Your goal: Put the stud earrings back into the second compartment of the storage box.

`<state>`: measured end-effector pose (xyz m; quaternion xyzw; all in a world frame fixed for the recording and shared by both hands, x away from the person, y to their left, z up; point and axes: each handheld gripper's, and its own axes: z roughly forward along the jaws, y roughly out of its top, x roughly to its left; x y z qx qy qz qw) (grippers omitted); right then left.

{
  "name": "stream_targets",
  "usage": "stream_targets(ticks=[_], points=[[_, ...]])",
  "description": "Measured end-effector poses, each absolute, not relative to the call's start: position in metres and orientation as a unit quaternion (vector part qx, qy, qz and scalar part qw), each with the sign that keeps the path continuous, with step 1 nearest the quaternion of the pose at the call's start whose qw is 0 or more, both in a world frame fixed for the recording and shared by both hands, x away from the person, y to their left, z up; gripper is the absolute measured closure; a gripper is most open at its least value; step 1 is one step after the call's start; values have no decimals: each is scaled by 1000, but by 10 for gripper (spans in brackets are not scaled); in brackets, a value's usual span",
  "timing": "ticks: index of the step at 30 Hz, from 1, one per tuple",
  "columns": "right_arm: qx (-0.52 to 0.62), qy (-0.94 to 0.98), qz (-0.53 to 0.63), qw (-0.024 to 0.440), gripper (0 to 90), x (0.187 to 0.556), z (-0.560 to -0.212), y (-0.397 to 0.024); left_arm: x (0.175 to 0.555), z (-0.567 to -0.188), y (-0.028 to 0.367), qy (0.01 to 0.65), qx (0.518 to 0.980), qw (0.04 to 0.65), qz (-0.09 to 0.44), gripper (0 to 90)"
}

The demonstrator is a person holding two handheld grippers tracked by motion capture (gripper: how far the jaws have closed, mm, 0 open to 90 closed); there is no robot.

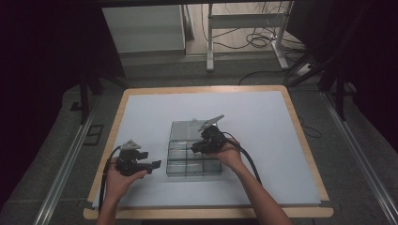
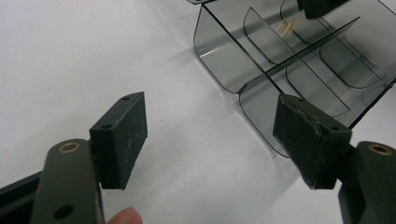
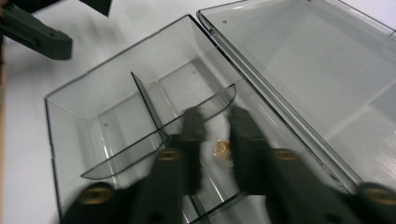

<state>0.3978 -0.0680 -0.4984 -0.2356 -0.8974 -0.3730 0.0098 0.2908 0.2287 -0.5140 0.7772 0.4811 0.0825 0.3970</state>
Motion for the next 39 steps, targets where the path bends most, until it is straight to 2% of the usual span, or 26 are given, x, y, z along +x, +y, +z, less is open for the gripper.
stream_targets(ticks=[3, 8, 13, 25, 39], points=[[-234, -894, -381, 7, 646, 395, -495, -69, 291, -514, 229, 481, 777, 397, 83, 266], [-248, -876, -413, -20, 475, 393, -482, -77, 291, -514, 229, 482, 776, 397, 84, 265], [-272, -856, -439, -38, 384, 393, -473, -90, 291, -514, 229, 481, 777, 397, 83, 266], [-322, -836, -441, -62, 317, 401, -466, -110, 291, -514, 228, 481, 777, 396, 84, 265], [-353, -832, -425, -60, 314, 414, -471, -120, 290, -514, 229, 482, 777, 396, 84, 265]])
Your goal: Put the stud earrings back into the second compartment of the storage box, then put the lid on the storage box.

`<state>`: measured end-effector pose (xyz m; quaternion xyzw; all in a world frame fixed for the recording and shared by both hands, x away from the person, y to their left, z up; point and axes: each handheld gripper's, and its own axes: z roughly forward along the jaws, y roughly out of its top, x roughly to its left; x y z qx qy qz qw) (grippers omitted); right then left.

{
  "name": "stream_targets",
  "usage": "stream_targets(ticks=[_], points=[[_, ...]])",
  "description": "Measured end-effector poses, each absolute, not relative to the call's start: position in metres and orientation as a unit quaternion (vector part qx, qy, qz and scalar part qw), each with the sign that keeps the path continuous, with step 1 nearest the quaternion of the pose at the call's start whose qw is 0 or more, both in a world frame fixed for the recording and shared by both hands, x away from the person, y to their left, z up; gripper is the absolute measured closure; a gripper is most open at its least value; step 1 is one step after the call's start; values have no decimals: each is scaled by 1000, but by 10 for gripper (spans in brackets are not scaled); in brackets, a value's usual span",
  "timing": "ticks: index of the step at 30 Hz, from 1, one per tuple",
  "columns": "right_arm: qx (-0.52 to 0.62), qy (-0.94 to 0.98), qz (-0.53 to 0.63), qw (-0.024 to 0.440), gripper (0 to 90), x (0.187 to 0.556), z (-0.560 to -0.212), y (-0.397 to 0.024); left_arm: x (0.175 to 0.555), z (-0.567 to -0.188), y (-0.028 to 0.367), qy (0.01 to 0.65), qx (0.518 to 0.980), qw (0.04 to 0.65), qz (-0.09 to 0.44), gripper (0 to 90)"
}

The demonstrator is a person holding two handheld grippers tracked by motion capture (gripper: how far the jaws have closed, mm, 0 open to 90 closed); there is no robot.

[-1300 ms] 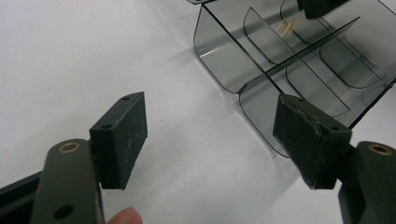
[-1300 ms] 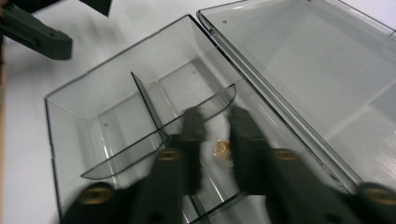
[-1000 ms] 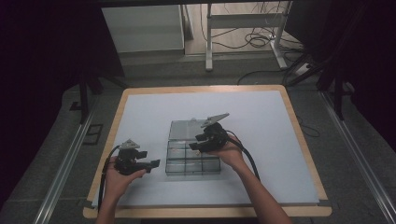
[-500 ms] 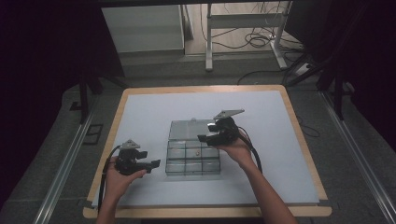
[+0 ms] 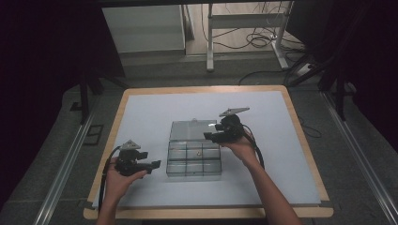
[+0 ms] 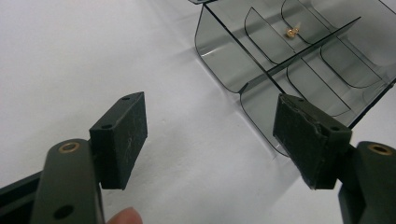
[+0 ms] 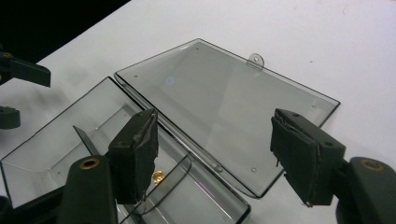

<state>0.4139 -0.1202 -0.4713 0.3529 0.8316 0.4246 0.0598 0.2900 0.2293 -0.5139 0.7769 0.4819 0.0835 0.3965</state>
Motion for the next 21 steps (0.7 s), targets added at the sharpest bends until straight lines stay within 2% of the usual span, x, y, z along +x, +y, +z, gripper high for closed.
stream_targets(ticks=[21], points=[[385, 837, 387, 41, 293, 434, -482, -121, 287, -511, 229, 479, 777, 399, 87, 265]])
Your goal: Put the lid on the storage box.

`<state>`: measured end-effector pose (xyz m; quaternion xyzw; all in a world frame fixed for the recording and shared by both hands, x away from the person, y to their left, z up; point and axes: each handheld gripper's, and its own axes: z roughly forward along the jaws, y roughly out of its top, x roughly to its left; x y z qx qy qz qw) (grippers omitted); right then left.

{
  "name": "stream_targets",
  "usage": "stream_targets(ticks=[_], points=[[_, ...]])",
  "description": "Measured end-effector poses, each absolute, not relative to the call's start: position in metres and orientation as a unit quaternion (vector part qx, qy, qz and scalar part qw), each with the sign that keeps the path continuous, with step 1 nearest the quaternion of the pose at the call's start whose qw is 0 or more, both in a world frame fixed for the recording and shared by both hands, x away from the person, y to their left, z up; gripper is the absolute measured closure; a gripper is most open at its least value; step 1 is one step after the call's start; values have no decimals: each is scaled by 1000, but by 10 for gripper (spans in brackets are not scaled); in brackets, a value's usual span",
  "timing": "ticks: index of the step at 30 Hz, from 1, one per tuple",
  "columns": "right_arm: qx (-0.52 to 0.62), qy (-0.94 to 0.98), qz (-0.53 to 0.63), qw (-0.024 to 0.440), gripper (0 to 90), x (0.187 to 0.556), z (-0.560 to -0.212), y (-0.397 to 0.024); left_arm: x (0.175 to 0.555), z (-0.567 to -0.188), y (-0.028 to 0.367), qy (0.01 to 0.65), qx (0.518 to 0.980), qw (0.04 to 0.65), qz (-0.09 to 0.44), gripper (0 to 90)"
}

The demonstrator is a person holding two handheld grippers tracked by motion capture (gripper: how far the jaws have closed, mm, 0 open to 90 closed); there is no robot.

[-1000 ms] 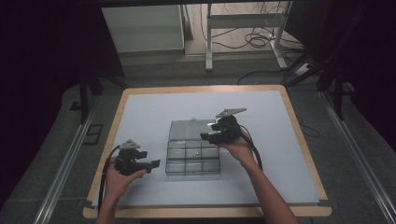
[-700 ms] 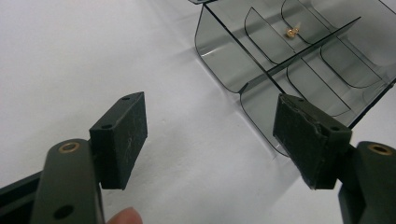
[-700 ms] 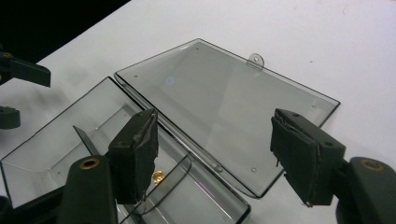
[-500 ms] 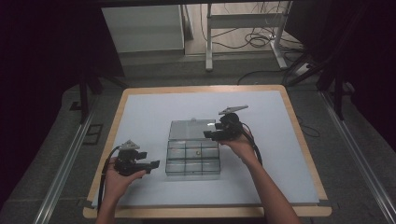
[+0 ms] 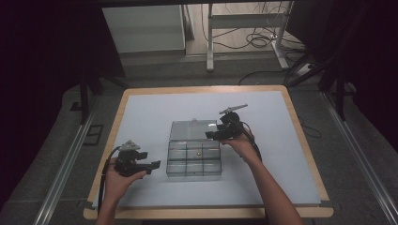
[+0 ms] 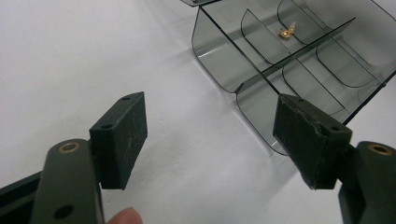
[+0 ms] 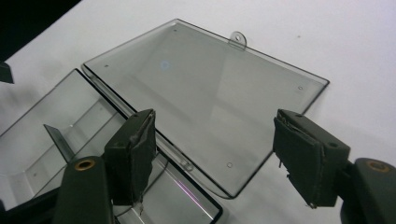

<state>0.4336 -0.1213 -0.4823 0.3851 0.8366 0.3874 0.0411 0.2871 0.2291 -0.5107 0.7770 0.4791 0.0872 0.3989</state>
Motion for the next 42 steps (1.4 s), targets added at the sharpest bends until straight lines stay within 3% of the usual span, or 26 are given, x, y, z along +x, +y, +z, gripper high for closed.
stream_targets(ticks=[24, 42], points=[[428, 833, 350, 9, 269, 462, -501, -115, 286, -510, 232, 483, 774, 400, 89, 266], [471, 808, 351, -42, 255, 474, -514, -119, 287, -510, 232, 481, 775, 400, 90, 266]])
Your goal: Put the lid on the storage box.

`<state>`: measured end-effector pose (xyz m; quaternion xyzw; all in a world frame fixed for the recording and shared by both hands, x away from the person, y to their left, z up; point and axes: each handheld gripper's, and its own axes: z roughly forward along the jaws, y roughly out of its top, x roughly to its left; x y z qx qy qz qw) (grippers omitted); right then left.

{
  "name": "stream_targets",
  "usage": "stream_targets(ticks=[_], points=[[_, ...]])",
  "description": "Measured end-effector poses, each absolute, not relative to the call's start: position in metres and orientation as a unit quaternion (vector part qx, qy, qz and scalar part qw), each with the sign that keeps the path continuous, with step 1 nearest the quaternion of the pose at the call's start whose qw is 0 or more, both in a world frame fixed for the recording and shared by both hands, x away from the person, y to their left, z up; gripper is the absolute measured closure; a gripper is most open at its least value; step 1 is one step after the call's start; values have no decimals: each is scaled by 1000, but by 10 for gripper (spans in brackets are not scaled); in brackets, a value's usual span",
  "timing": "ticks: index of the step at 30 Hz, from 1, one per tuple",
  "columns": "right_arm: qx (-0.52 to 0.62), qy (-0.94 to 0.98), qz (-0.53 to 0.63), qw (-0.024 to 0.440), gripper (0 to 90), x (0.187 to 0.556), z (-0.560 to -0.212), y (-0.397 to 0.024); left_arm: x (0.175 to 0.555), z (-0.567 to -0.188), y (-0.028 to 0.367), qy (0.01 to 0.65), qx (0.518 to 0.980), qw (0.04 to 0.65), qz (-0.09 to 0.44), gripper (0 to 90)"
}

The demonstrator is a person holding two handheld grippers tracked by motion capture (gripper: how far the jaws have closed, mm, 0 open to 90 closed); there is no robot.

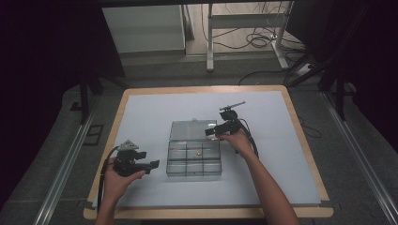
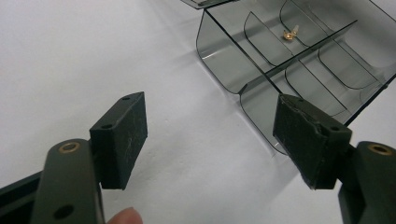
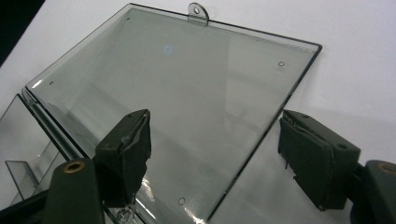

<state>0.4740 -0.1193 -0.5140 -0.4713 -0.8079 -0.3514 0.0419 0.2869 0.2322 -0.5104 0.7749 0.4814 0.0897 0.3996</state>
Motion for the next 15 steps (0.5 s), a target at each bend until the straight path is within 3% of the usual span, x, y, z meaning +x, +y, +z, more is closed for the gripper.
stream_targets(ticks=[5, 15], points=[[-477, -801, -356, 63, 291, 476, -516, -121, 287, -511, 232, 481, 776, 399, 89, 266], [-477, -798, -363, 61, 305, 474, -517, -122, 286, -509, 231, 480, 772, 405, 97, 269]])
